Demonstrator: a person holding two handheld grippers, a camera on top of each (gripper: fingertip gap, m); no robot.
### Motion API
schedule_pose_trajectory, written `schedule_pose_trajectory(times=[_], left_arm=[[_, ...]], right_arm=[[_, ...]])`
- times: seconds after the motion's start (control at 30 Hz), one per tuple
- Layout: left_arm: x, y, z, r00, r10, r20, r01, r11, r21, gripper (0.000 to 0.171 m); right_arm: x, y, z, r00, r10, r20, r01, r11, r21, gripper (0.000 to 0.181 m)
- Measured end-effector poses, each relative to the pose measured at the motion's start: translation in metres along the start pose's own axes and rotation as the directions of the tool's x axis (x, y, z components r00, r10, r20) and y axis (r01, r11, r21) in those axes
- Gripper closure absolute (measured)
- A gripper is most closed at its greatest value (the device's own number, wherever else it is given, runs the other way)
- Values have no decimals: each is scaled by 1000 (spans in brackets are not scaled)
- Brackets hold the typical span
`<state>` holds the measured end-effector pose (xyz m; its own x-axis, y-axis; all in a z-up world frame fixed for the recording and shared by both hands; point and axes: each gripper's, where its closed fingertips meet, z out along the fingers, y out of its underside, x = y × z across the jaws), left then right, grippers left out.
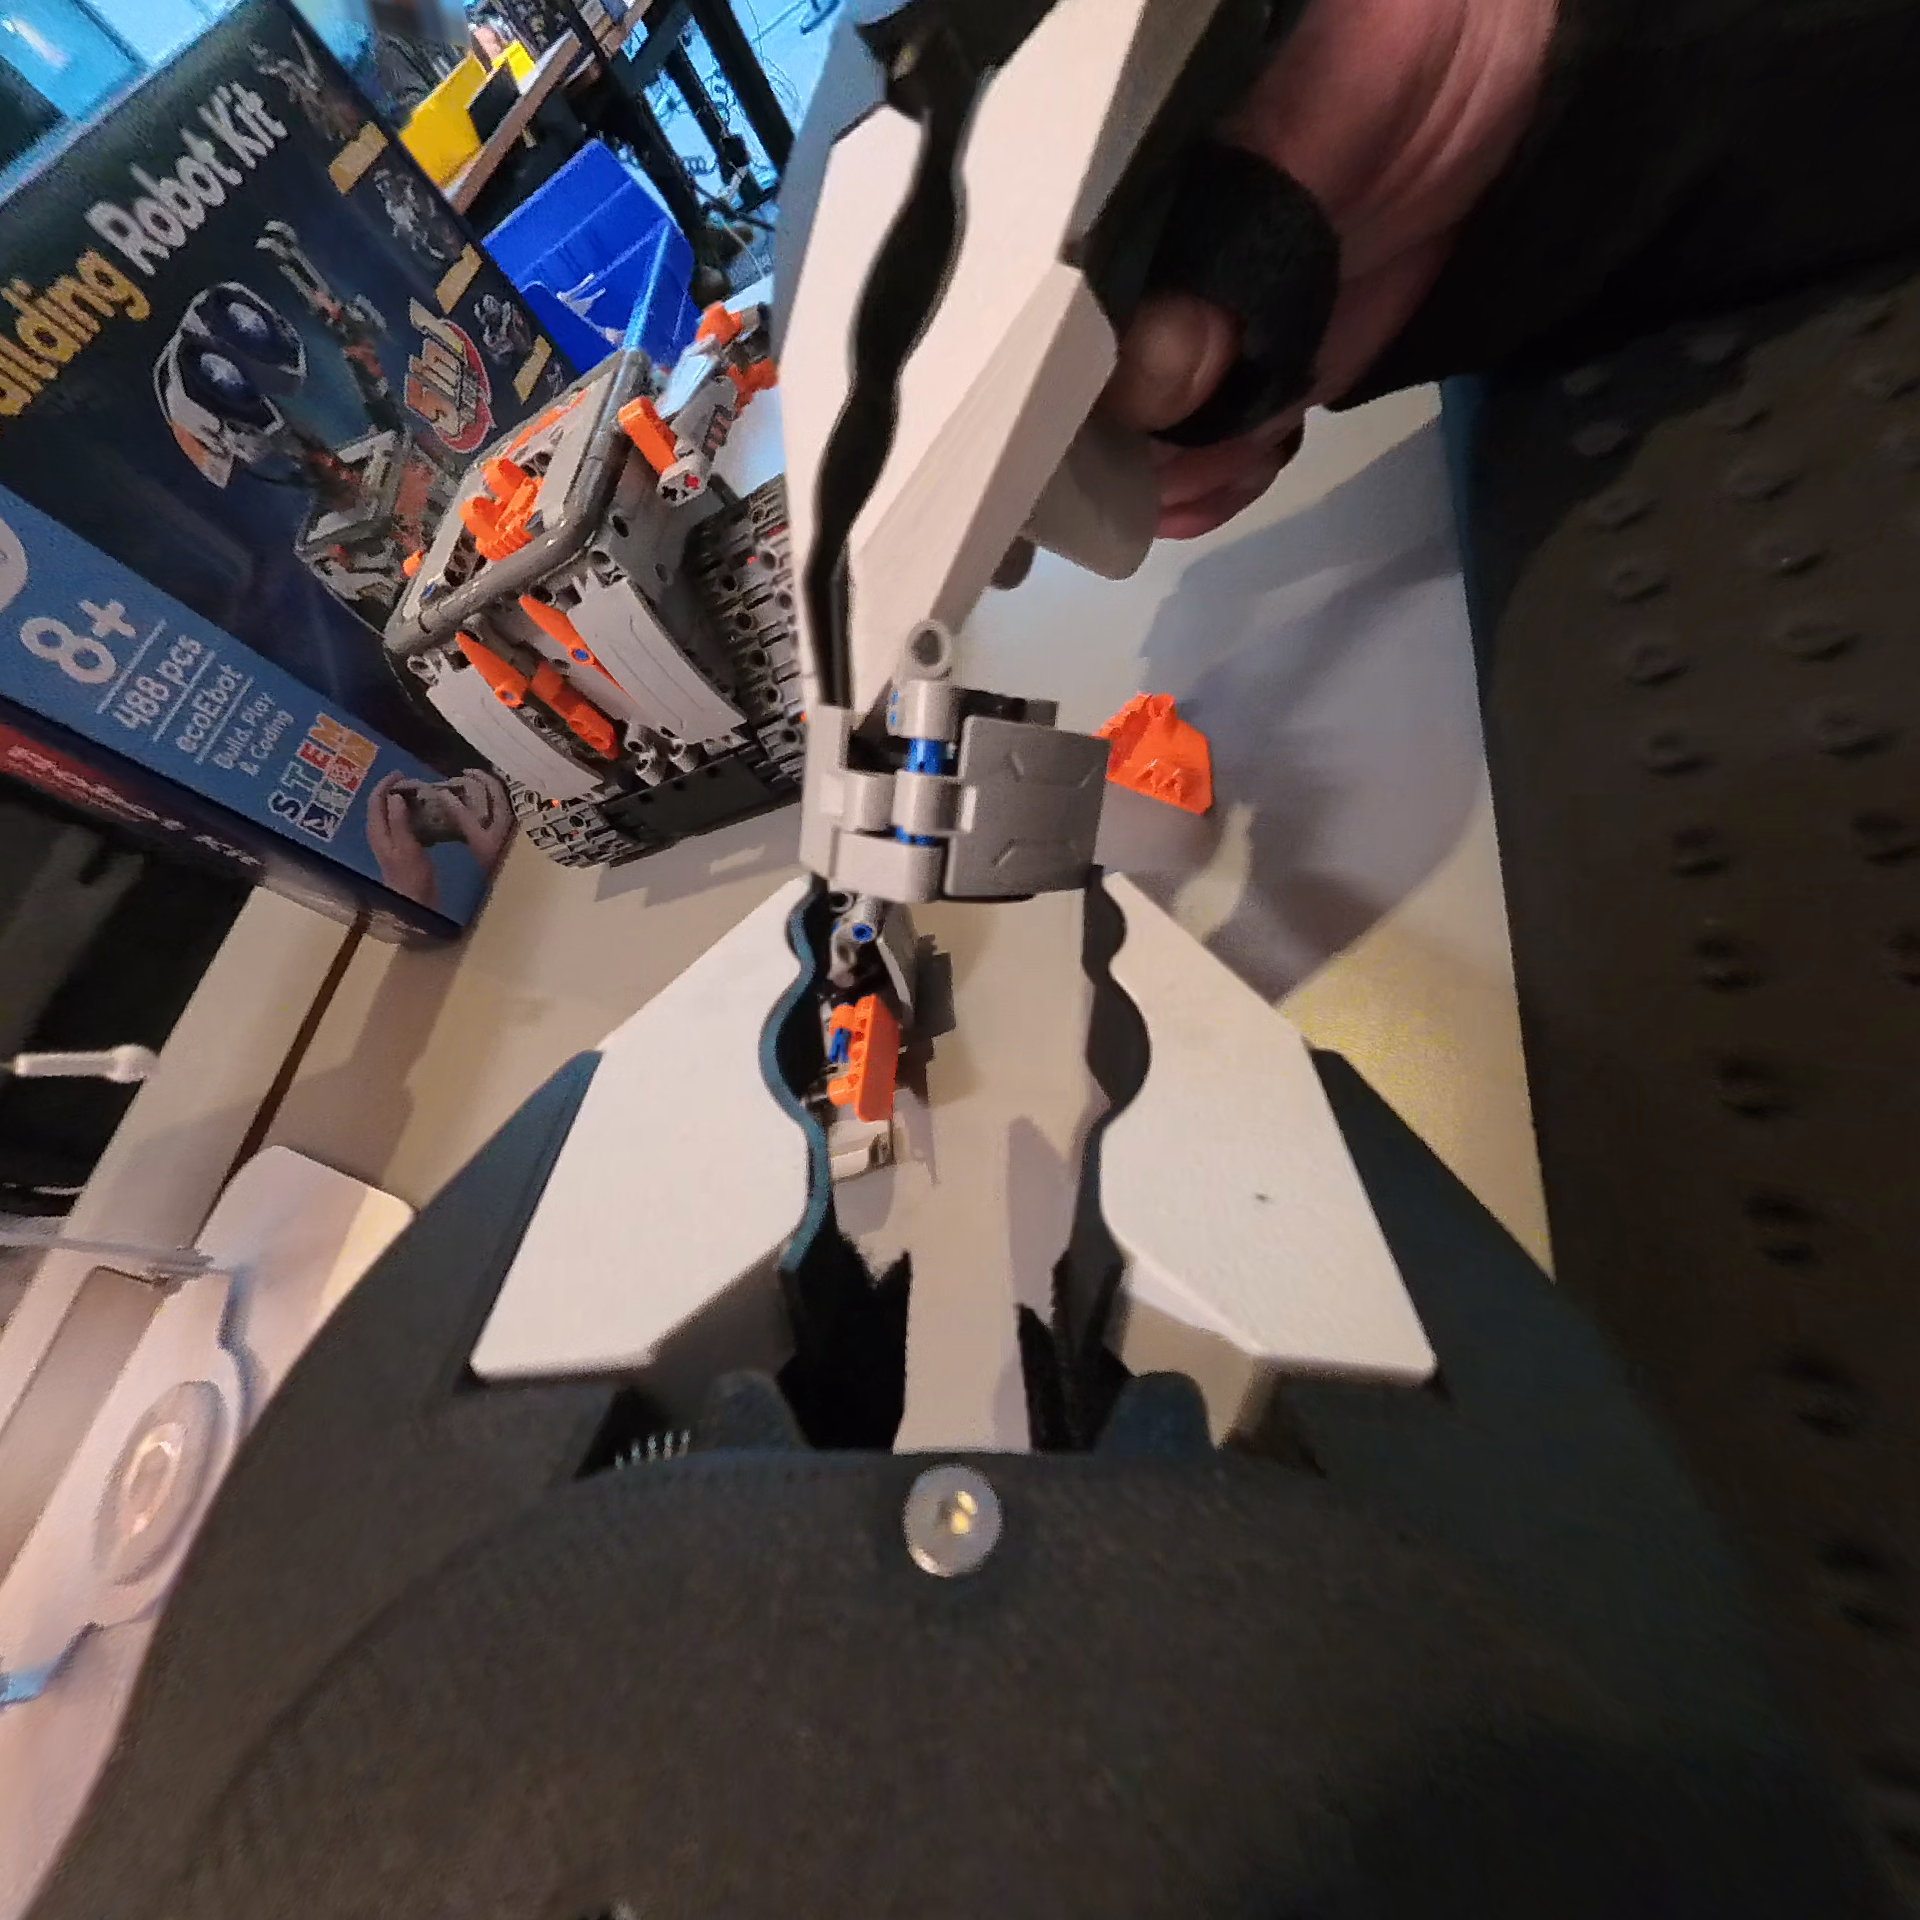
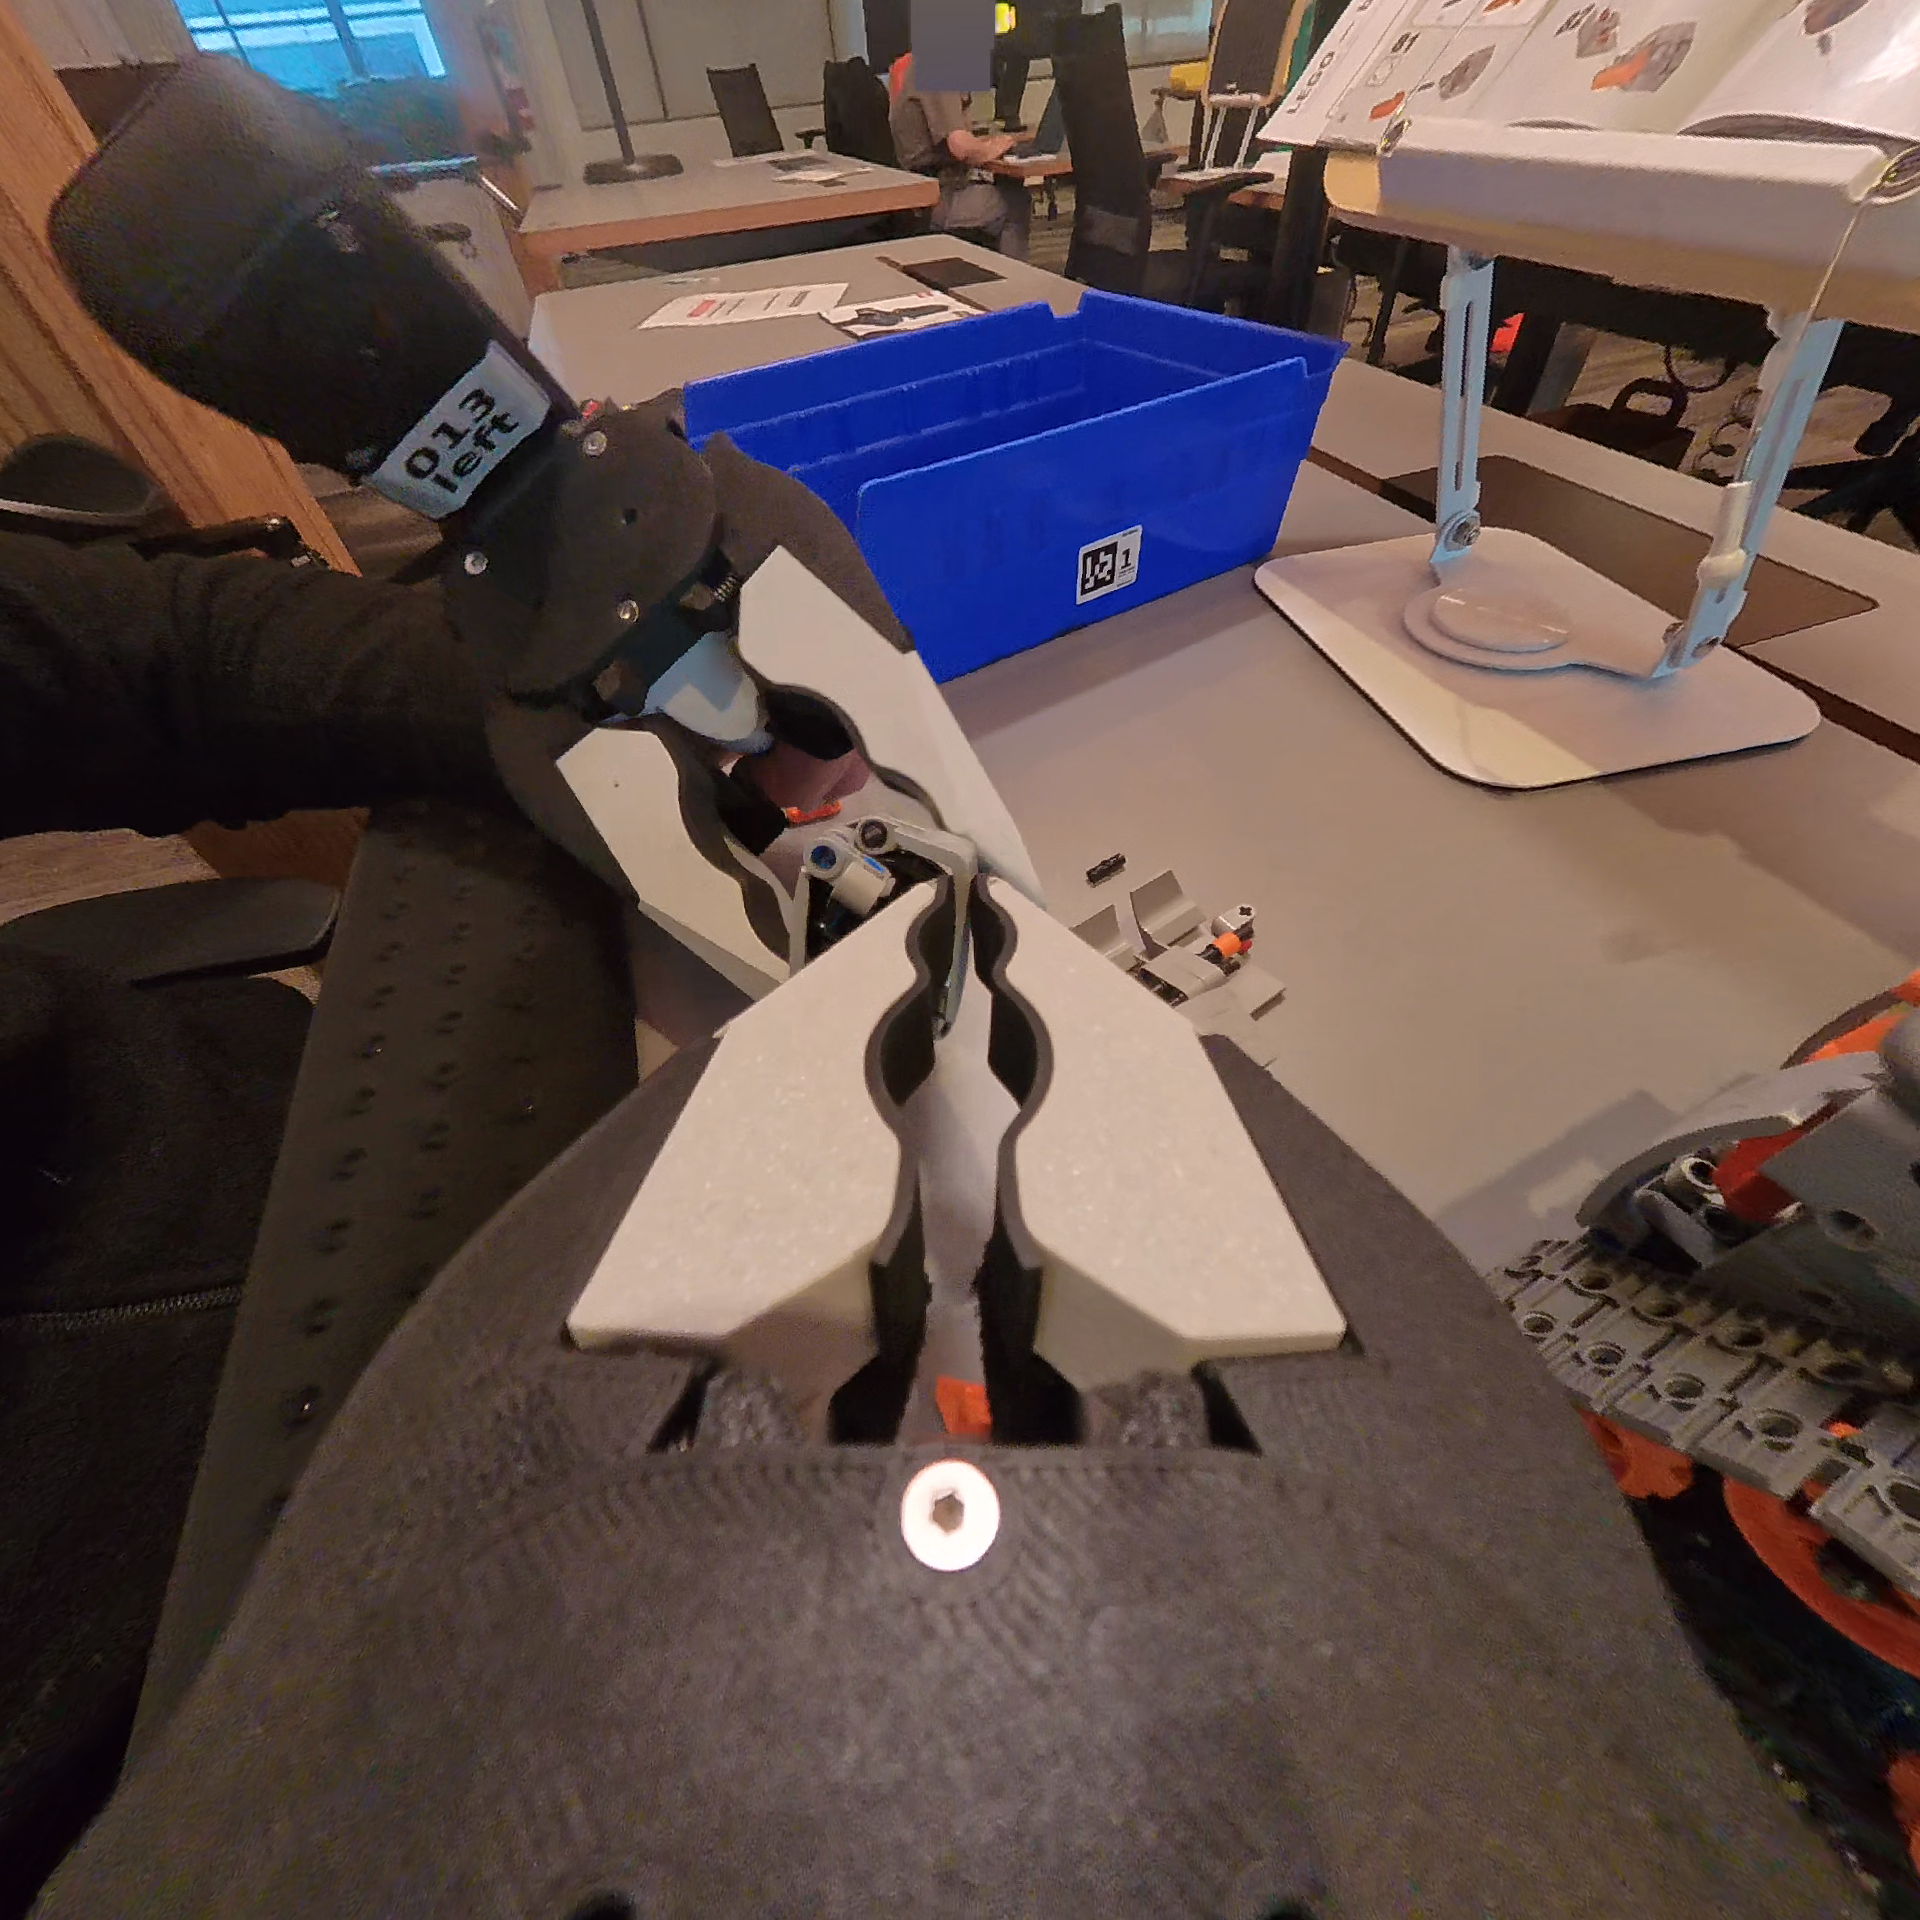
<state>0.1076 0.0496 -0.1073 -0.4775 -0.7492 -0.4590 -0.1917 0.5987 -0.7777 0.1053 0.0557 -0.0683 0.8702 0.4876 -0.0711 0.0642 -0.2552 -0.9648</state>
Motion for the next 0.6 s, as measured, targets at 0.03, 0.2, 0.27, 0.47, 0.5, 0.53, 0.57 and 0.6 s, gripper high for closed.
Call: schedule_pose_trajectory(times=[0.03,0.2,0.27,0.47,0.5,0.53,0.57,0.6], left_arm=[[2,0,0,1000,17,-1,-17,1000,-6,131],[2,1,1,1000,27,5,-27,1000,-14,132],[2,1,1,999,32,6,-31,999,-14,132],[3,-1,-1,999,36,-3,-36,999,-7,146],[4,0,0,999,33,-7,-33,999,-9,146],[4,1,0,999,34,-10,-34,999,-13,146],[5,1,0,999,37,-12,-37,999,-16,146],[5,1,0,999,40,-10,-41,999,-16,146]], right_arm=[[0,0,0,1000,1,1,-1,1000,1,181],[0,0,0,1000,-8,-3,8,1000,-2,181],[-1,0,0,1000,-7,1,7,1000,0,181],[0,-3,-2,1000,5,4,-5,1000,18,177],[-1,-2,-1,1000,0,3,0,1000,15,177],[-1,-2,-1,1000,-6,-1,6,1000,10,179],[0,-1,-1,1000,-13,-5,13,1000,6,181],[0,-1,-1,1000,-16,-8,16,1000,4,181]])
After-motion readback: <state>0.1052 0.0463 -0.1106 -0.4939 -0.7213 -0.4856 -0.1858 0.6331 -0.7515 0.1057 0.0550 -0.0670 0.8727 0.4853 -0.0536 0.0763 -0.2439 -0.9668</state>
